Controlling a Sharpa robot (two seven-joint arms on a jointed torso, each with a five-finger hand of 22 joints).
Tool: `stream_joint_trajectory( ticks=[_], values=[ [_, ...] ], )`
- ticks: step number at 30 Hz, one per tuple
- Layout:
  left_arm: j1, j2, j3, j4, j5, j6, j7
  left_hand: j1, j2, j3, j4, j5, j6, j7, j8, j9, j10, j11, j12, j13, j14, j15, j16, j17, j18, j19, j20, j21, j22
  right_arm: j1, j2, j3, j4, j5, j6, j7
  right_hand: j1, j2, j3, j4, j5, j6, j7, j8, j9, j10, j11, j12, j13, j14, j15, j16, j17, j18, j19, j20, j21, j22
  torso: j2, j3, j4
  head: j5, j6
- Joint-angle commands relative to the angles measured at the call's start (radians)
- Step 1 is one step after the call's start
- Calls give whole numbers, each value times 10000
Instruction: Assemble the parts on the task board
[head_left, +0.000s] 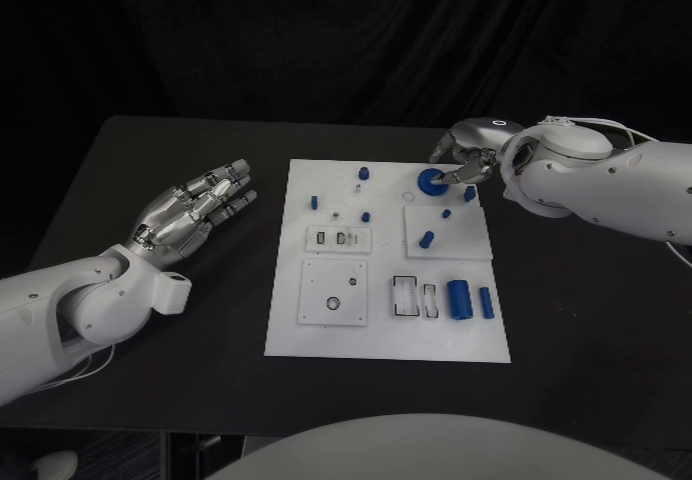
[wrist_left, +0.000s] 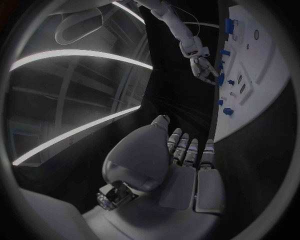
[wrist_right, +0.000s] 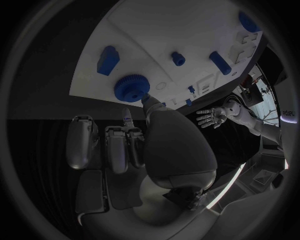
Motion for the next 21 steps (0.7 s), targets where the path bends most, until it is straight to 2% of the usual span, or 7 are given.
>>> stream_joint_trajectory(
  ticks=[1,8,17,19,21],
  values=[
    [-1,26,8,-8,4,146,756,74,47,36,-1,68,76,16,-4,12,12,40,60,11,3,87,44,7,147,8,59,53,10,-56,-33,3,10,-10,162,-251,-120,-18,-114,52,-260,-41,20,-50,-41,1091,25,25,2630,738,25,-55,1955,-70,-39,22,-56,1008,0,-12,1,3,-1],
    [-5,54,8,-63,4,173,764,73,51,53,-5,70,67,16,-6,11,10,44,58,11,3,87,44,7,147,10,60,54,11,-154,-102,2,92,-10,109,-271,-106,-12,-138,39,-339,121,49,12,-33,1091,51,25,2630,731,45,-70,1940,-68,-37,40,-77,1010,-13,-15,16,-19,-1],
    [-9,90,8,-110,4,219,737,73,55,71,-10,71,50,17,-11,9,4,48,52,9,-1,88,41,6,147,9,61,54,10,-291,-78,2,-13,-10,145,-283,38,-22,-128,-64,-364,292,60,82,-10,1091,65,25,2630,715,57,-95,1906,-59,-50,57,-121,998,-17,-2,-9,23,-1],
    [-10,93,8,-118,4,225,732,73,55,71,-10,71,50,17,-11,9,4,48,52,9,-1,88,41,6,147,9,61,54,10,-317,-53,2,-51,-10,153,-280,132,4,-106,-131,-251,435,63,146,24,1091,65,25,2630,709,61,-108,1894,-55,-51,62,-142,997,-10,5,-8,22,-1],
    [-11,98,8,-130,4,231,727,73,55,71,-10,71,50,17,-11,9,4,48,52,9,-1,88,41,6,147,9,61,54,10,-344,-17,2,-96,-10,159,-268,246,34,-67,-218,50,580,60,215,74,1091,64,25,2630,701,59,-123,1881,-50,-60,63,-172,993,-11,7,-13,31,-1]
  ],
)
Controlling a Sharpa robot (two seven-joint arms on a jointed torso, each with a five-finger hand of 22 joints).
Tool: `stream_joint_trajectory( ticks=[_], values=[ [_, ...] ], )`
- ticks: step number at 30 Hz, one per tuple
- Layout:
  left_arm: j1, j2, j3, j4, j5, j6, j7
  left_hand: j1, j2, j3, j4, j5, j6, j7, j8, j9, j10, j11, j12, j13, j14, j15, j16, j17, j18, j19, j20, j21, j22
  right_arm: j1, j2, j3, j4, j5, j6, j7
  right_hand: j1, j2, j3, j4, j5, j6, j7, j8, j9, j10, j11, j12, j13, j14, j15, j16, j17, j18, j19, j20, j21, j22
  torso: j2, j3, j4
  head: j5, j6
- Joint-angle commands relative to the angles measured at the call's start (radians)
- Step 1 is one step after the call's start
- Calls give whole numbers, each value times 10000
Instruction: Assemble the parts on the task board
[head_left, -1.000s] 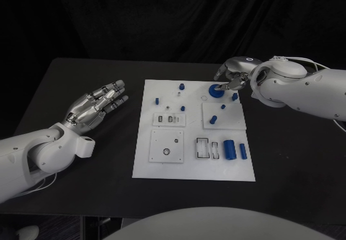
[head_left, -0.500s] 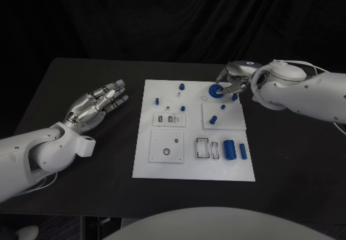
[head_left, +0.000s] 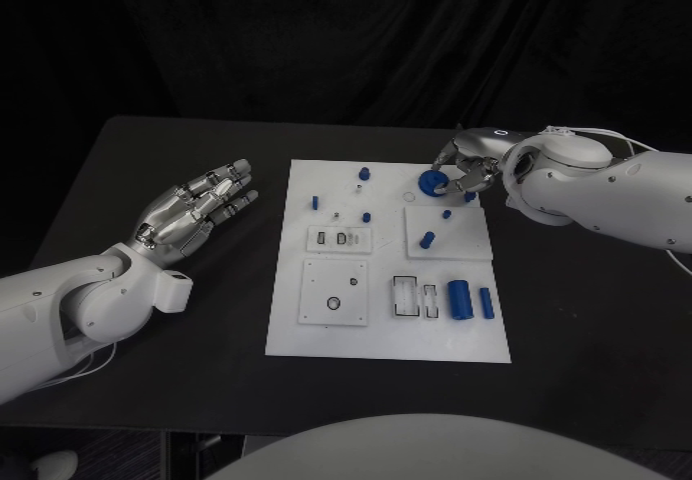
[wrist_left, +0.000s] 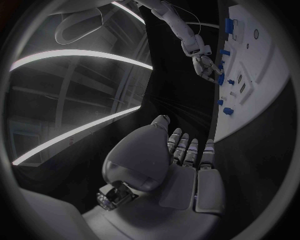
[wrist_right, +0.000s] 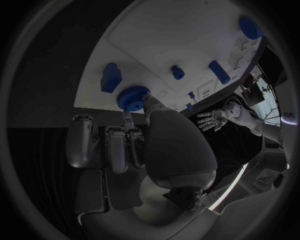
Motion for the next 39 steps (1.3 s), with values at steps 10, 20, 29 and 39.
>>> stream_joint_trajectory(
  ticks=[10,20,29,39],
  values=[
    [-14,62,8,-62,6,236,678,68,68,120,-20,34,44,28,-14,8,6,60,59,10,1,96,42,8,147,7,67,52,9,-184,242,-23,-266,-34,143,-101,1131,197,558,-946,2185,1298,-156,770,750,1058,-117,26,2632,682,-68,-130,1859,-35,-28,-94,-172,1024,3,6,-1,0,-1],
    [-23,15,9,-80,6,278,640,65,76,146,-25,32,36,33,-17,7,2,68,55,10,3,102,43,9,145,10,73,54,10,-189,142,-21,44,-806,-638,478,1353,369,691,-1376,2103,1494,-186,1729,1646,1058,-136,26,2632,766,-83,-75,2019,-93,163,-117,-22,1225,0,2,0,20,-1],
    [-26,-4,9,-69,6,264,625,62,81,166,-29,32,50,40,-13,9,15,76,73,13,10,107,48,11,145,14,76,57,11,254,103,-19,876,-1031,-1011,739,1229,380,621,-1337,2072,1438,-231,2031,1930,1058,-133,26,2632,813,-98,-34,2106,-133,290,-125,102,1341,3,-2,-14,12,-1],
    [-26,91,9,-101,6,307,583,57,83,192,-34,34,72,47,-8,12,25,85,85,16,20,113,55,14,145,19,81,61,13,494,1017,-18,899,-1061,-838,1056,1148,368,591,-1299,2005,1266,-233,2062,2003,1058,-145,26,2632,850,-110,5,2179,-150,345,-134,156,1393,-1,-5,-22,16,-1]
  ],
)
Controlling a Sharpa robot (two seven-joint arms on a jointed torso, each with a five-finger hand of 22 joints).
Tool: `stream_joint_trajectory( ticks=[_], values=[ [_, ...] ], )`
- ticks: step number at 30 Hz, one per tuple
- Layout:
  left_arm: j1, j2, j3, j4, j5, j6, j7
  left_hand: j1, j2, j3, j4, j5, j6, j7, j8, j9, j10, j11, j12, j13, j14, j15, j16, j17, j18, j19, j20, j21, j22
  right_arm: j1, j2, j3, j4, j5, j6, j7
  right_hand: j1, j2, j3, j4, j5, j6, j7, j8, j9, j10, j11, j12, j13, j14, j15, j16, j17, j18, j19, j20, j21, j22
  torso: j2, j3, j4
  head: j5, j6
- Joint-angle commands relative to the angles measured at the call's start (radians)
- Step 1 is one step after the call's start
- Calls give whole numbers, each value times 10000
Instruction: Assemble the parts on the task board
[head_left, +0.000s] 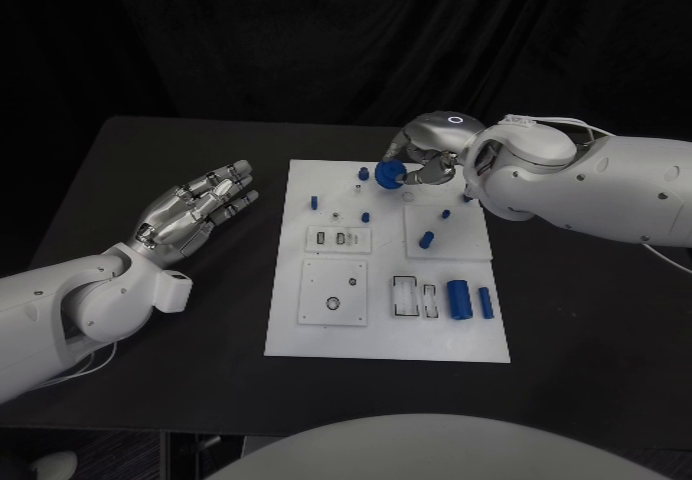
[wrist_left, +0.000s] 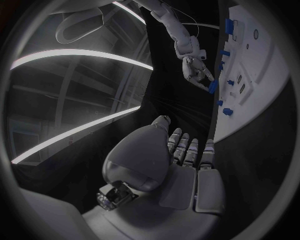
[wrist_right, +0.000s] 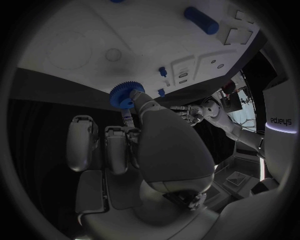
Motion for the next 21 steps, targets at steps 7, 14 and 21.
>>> stream_joint_trajectory(
  ticks=[7,14,21],
  values=[
    [-10,62,8,-13,7,178,556,14,44,64,1,37,33,14,-7,13,-6,61,45,15,-7,86,61,18,144,20,88,61,13,-171,847,5,-575,-177,275,448,-156,-7,-32,78,-139,210,-340,1503,4171,1057,-74,26,2627,821,-76,74,2193,-156,75,-26,66,1411,-7,-3,12,23,-1],
    [-11,106,8,-42,7,205,531,9,44,87,-5,38,31,18,-7,13,-7,64,43,15,-8,96,60,17,142,21,95,62,13,-269,1235,5,-975,-177,489,463,-187,-18,-40,90,-199,114,-329,1486,4182,1057,-67,26,2627,802,-72,47,2152,-142,41,-26,17,1386,-1,0,59,-34,-1],
    [-11,135,8,-43,7,229,503,9,44,87,-5,38,31,18,-7,13,-7,64,43,15,-8,96,60,17,142,21,95,62,13,-295,1449,6,-1235,-178,676,395,-193,-20,-22,89,-220,-39,-300,1435,4172,1057,-59,26,2627,791,-64,33,2133,-130,5,-21,-34,1362,5,-1,17,0,-1]
  ],
)
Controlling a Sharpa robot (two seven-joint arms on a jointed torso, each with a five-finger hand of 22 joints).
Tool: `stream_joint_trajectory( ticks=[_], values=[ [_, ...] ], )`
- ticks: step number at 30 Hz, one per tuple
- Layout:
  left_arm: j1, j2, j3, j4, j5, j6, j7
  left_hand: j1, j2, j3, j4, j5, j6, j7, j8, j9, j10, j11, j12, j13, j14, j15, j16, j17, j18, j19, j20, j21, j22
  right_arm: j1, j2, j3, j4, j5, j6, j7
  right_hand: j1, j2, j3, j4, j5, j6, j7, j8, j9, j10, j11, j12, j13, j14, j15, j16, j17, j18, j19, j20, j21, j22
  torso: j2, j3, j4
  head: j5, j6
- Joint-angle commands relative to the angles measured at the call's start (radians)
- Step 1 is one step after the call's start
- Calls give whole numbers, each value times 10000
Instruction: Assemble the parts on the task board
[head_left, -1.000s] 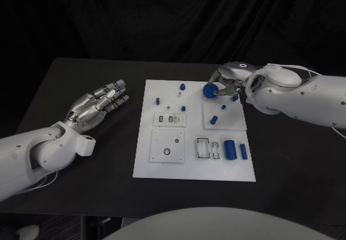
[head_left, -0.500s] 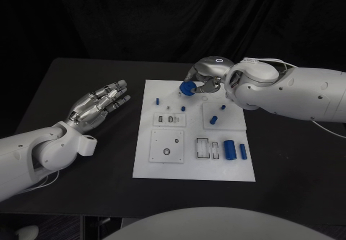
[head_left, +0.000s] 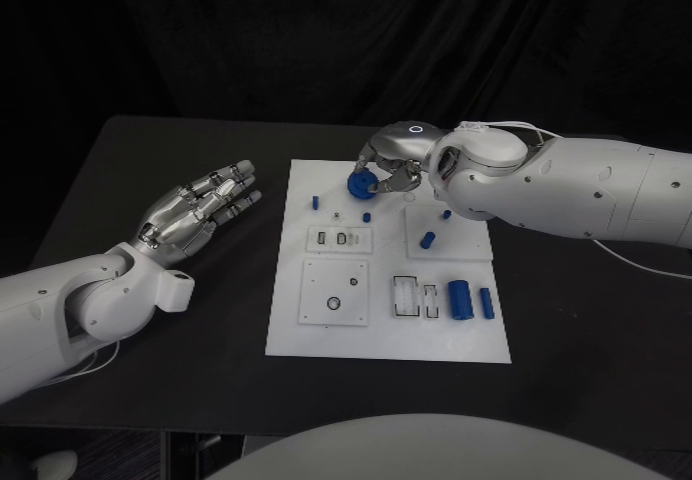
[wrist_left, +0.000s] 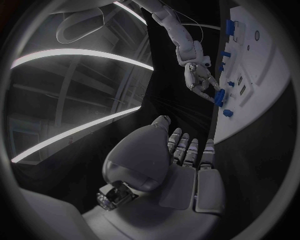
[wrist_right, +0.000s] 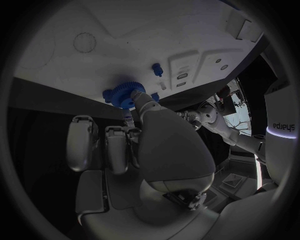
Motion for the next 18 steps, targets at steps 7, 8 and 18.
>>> stream_joint_trajectory(
  ticks=[7,8,18],
  values=[
    [-9,40,8,20,8,164,486,10,44,60,24,38,32,19,-7,13,-7,63,44,15,-8,96,60,9,143,-16,58,62,13,-37,167,8,-185,-81,511,-71,-131,-61,156,80,-60,-548,-90,859,3956,1058,-14,27,2630,750,-30,-61,2067,-104,-76,14,-158,1330,2,-4,-38,52,-2],
    [-9,41,8,21,8,164,484,10,44,60,24,38,32,19,-7,13,-7,63,44,15,-8,96,60,9,143,-16,58,62,13,-38,178,8,-196,-81,527,-73,-134,-68,164,82,-60,-571,-86,832,3942,1058,-17,27,2630,747,-25,-66,2062,-101,-82,14,-167,1327,4,-1,-39,54,-2],
    [-9,63,8,11,8,183,467,3,43,104,12,40,22,27,-9,12,-7,69,45,15,-1,110,63,11,141,-13,69,64,13,-63,323,9,-313,-81,659,-80,-225,-336,525,189,-363,-2836,-361,-1034,2732,208,-197,-280,1869,546,-135,-340,1736,17,-406,-57,-677,1146,15,13,-40,39,-2]
  ],
)
